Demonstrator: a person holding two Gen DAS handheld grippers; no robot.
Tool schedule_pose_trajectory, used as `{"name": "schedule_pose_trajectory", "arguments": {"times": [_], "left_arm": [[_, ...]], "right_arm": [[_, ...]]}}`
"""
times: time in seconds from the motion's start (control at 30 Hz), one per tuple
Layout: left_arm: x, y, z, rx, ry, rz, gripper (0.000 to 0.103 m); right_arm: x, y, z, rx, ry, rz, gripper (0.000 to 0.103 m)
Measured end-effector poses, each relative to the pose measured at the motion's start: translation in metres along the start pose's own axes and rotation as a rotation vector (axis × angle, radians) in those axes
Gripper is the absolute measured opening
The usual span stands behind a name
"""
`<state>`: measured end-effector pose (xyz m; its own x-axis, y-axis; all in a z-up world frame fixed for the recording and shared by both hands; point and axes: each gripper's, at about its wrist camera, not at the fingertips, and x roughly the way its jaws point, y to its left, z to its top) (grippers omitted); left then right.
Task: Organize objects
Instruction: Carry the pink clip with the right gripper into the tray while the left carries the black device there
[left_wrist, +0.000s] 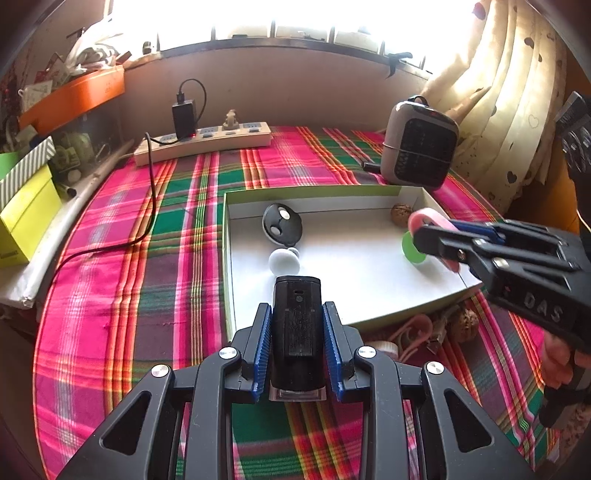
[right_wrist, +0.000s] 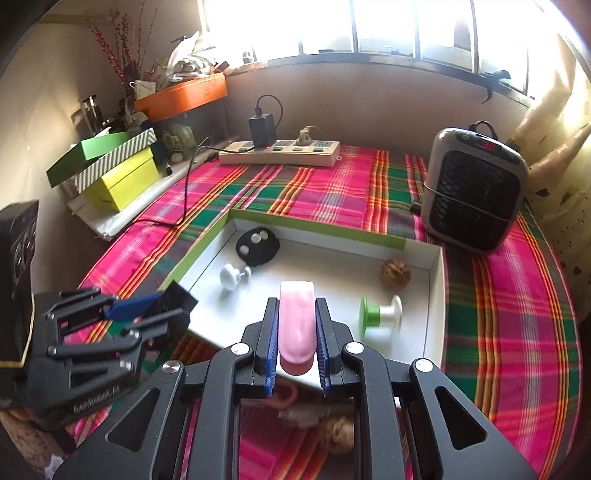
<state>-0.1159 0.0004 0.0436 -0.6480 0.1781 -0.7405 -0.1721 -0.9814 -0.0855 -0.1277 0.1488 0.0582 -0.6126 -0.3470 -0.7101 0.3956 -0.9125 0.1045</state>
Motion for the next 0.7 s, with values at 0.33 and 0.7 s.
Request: {"name": "schedule_pose_trajectory", "arguments": {"times": [0.33,0.7], "left_arm": [[0.011,0.003,0.012,-0.004,-0.004,-0.002,0.025],[0.023,0.002,0.017,0.003,0.014,-0.013,0.025]], "right_arm": [[0.032,-0.009,0.026,-0.001,0.038,0.004,0.019],[0.058,-0.017,0.036,0.007,0.082,-0.009,0.019]]}}
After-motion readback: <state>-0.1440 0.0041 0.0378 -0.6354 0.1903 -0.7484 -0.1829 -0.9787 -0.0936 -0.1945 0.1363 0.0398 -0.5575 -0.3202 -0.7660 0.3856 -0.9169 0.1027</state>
